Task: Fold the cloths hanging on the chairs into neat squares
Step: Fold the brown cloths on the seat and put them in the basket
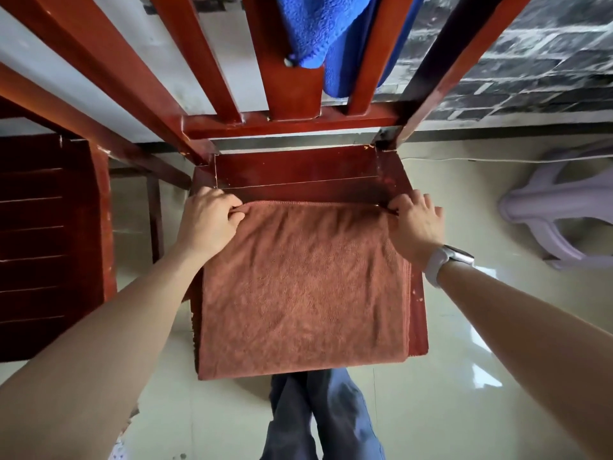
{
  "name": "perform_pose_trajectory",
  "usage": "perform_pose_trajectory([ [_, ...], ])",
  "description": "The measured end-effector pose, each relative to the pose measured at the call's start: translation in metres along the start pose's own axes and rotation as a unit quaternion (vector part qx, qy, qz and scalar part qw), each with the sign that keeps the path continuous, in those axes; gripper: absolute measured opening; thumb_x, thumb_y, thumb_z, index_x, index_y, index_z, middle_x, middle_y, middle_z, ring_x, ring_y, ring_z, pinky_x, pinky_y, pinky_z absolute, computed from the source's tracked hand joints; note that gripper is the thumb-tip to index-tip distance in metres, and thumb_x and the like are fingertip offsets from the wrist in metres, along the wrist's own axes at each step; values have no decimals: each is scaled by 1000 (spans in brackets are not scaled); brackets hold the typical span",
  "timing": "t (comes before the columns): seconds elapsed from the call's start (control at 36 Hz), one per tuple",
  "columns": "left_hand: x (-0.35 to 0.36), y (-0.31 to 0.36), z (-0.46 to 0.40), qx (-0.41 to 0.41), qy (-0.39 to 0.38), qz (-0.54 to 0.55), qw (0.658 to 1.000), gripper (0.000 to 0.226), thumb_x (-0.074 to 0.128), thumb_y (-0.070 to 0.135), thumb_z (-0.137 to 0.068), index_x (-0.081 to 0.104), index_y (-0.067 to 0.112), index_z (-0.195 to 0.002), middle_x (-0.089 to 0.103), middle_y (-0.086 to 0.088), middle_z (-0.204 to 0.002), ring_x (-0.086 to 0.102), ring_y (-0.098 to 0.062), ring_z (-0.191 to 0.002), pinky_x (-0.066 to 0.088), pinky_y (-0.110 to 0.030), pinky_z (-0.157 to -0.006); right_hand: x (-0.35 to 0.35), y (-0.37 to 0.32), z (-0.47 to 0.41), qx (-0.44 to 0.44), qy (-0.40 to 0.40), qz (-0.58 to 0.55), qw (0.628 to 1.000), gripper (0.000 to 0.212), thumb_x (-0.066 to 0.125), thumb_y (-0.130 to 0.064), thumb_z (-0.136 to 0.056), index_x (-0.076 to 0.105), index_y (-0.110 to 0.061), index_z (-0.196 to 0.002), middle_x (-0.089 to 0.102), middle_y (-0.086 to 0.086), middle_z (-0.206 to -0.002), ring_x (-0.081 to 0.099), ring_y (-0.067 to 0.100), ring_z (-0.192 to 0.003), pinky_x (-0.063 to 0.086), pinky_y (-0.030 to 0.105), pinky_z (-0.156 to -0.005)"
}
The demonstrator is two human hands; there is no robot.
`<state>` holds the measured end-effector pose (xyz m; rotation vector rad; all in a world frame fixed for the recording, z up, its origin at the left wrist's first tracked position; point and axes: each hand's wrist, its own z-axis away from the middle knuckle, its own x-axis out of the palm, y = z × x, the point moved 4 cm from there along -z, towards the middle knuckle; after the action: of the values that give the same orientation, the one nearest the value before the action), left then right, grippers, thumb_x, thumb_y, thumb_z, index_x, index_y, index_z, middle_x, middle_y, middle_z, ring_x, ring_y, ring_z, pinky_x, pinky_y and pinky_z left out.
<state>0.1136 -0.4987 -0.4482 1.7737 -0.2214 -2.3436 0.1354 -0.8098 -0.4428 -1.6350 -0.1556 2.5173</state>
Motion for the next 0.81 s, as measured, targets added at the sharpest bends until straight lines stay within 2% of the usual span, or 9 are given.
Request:
perform_pose_trajectory([
  [0.17,-30,8,27,-22,3,147,989,19,54,15,-90,69,13,-102,66,4,-98,58,-18,-93,43,-32,-84,-16,-1,22,-47,-24,-118,992,21,47,-15,-91,61,-14,-107,58,5,-107,54,23,-94,40,34,-84],
  [0.25,-27,7,45,-61,-269,212,938,14,56,18,-90,67,27,-93,62,17,-94,57,-5,-88,44,-27,-83,-17,-1,39,-37,-199,-194,960,15,48,-11,-91,62,-13,-96,58,-2,-81,54,13,-65,44,23,-56],
  [0.31,-24,2,64,-84,-447,198,868,17,59,20,-88,65,34,-80,66,13,-88,60,-4,-82,42,-22,-73,-15,-1,54,-58,-369,-144,916,12,52,-13,-91,62,-17,-95,57,-8,-80,54,7,-71,41,17,-59],
  [0.36,-21,-6,71,-114,-493,195,840,16,61,23,-87,67,35,-78,69,9,-89,62,-8,-86,43,-23,-75,-15,2,63,-73,-456,-88,882,17,54,-16,-90,64,-15,-104,58,-10,-85,53,4,-76,38,10,-63],
  [0.42,-17,-13,66,-135,-434,202,867,11,61,24,-87,67,32,-85,67,9,-97,59,-8,-89,41,-24,-77,-11,7,56,-66,-415,-83,904,19,54,-16,-91,65,-12,-105,59,-5,-90,55,10,-80,39,12,-63],
  [0.5,-12,-15,46,-120,-216,154,957,16,56,19,-89,69,17,-99,61,3,-103,54,-14,-92,37,-27,-81,-9,15,34,18,-218,-142,965,21,51,-12,-89,67,-12,-102,65,10,-94,60,28,-81,46,28,-69],
  [0.56,-10,-14,37,-97,-97,132,982,16,58,15,-88,70,11,-97,59,-2,-113,54,-21,-101,38,-30,-86,-9,16,23,23,-112,-139,984,25,50,-10,-88,67,-13,-106,63,13,-106,57,31,-98,44,33,-83],
  [0.67,5,-11,21,-49,-78,105,990,15,58,13,-88,70,11,-97,48,-2,-137,38,-23,-129,31,-40,-106,0,13,11,-19,-68,-90,993,32,47,-9,-88,59,-9,-118,46,14,-130,38,32,-121,33,41,-104],
  [0.81,10,-4,17,-13,-36,88,995,15,56,10,-89,67,6,-98,46,-6,-140,30,-25,-136,26,-40,-110,10,10,10,-44,-35,-28,998,25,43,-5,-88,56,1,-108,39,19,-133,33,38,-120,37,48,-100],
])
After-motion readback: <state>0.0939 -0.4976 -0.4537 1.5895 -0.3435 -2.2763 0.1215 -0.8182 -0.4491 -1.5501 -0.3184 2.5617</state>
